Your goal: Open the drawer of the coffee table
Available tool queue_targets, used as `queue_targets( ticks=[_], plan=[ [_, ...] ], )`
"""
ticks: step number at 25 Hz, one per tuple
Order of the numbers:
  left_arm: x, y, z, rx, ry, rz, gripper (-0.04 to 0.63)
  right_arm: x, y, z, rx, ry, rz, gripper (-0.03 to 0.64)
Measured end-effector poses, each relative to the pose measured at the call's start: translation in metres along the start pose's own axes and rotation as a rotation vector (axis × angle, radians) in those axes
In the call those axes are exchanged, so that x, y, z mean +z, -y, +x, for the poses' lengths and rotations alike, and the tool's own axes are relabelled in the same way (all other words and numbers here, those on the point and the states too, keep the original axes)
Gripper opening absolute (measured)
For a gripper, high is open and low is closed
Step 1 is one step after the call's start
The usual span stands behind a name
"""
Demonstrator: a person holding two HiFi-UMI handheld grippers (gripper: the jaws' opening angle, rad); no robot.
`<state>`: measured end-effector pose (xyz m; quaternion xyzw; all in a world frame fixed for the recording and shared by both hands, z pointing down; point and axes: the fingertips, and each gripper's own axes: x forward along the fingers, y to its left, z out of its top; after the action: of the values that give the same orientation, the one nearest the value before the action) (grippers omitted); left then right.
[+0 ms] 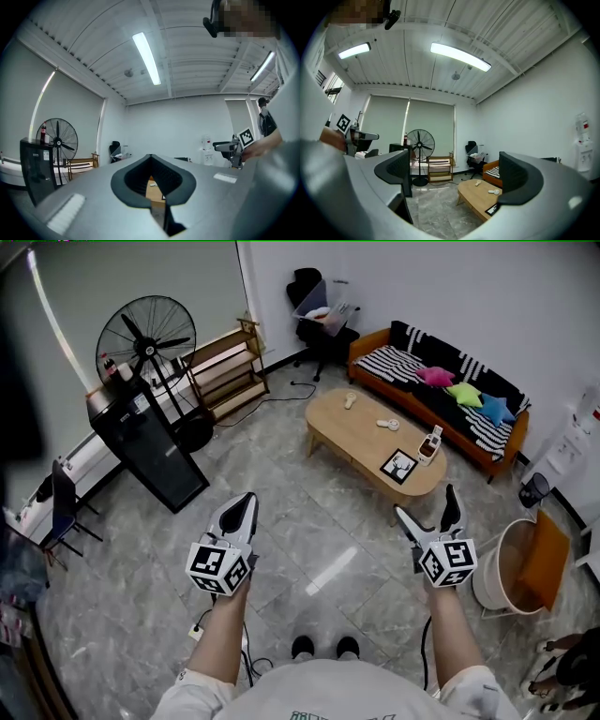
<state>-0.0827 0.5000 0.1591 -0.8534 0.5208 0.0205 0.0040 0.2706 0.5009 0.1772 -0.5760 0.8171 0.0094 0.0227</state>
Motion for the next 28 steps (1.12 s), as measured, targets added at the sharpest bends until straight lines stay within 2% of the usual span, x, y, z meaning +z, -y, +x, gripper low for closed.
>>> queue_targets(
  ticks=[8,16,23,28],
  plan=[
    [-0.019,-0.037,-0.006,-0.012,-0.027,-0.013,-0.002,-0.016,-0.043,0.027,0.025,-0.031,-0.013,0.589],
    [-0.026,-0.08,-0.005,-0.046,-0.018,-0.031,-0.002,-0.022,-0.084,0.047,0.019,-0.044,-0.023,0.589],
    [-0.031,-0.1,0.014,-0.046,-0.026,-0.042,-0.002,-0.03,-0.088,0.068,0.019,-0.07,-0.024,0.589],
    [-0.034,-0.112,0.044,-0.028,-0.027,-0.042,-0.002,-0.033,-0.076,0.107,0.044,-0.064,-0.023,0.589]
  ],
)
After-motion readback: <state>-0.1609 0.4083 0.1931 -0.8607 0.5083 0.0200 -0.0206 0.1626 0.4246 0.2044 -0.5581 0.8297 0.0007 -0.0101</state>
